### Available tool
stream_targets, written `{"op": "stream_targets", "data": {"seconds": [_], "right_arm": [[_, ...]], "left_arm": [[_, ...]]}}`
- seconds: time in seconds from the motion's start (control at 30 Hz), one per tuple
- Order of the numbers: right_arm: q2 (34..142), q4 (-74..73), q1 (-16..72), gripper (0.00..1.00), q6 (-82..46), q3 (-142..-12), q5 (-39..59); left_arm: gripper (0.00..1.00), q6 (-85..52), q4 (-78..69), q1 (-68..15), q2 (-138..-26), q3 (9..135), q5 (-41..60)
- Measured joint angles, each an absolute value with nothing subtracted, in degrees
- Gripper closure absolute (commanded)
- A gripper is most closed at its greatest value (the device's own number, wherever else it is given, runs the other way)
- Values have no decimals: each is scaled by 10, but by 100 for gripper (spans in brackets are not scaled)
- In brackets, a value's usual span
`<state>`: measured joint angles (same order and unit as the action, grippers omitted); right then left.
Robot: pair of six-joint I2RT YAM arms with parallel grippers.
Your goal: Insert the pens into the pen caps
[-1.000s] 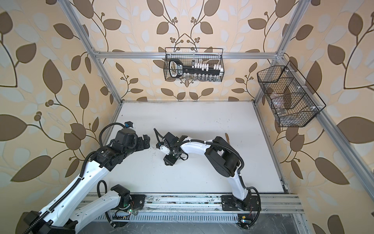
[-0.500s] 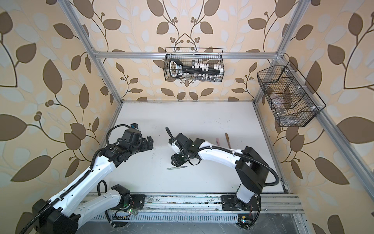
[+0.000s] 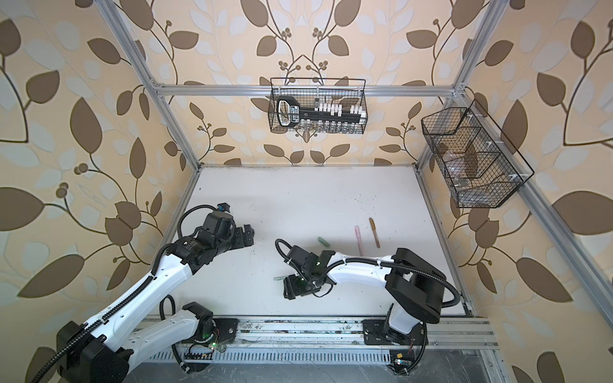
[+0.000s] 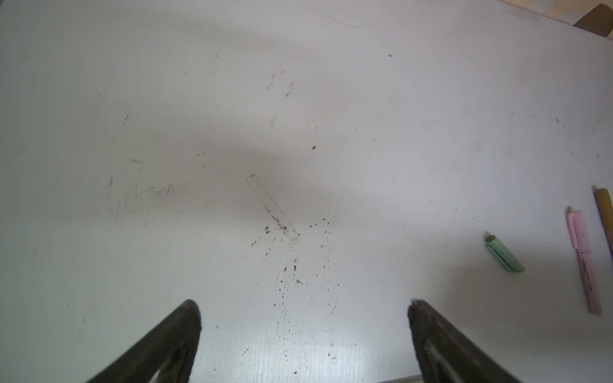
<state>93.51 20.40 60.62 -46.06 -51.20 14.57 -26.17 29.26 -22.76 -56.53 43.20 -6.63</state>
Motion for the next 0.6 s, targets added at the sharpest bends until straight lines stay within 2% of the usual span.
{"op": "stream_targets", "data": {"seconds": [0.27,0.6], "right_arm": [[936,134,573,30,-495,-479,129],[938,92,551,28,-511,-470,106]], "left_arm": [[1,-301,146,-228,-655,342,115],[3,-350,34,-235,-655,277,182]]}}
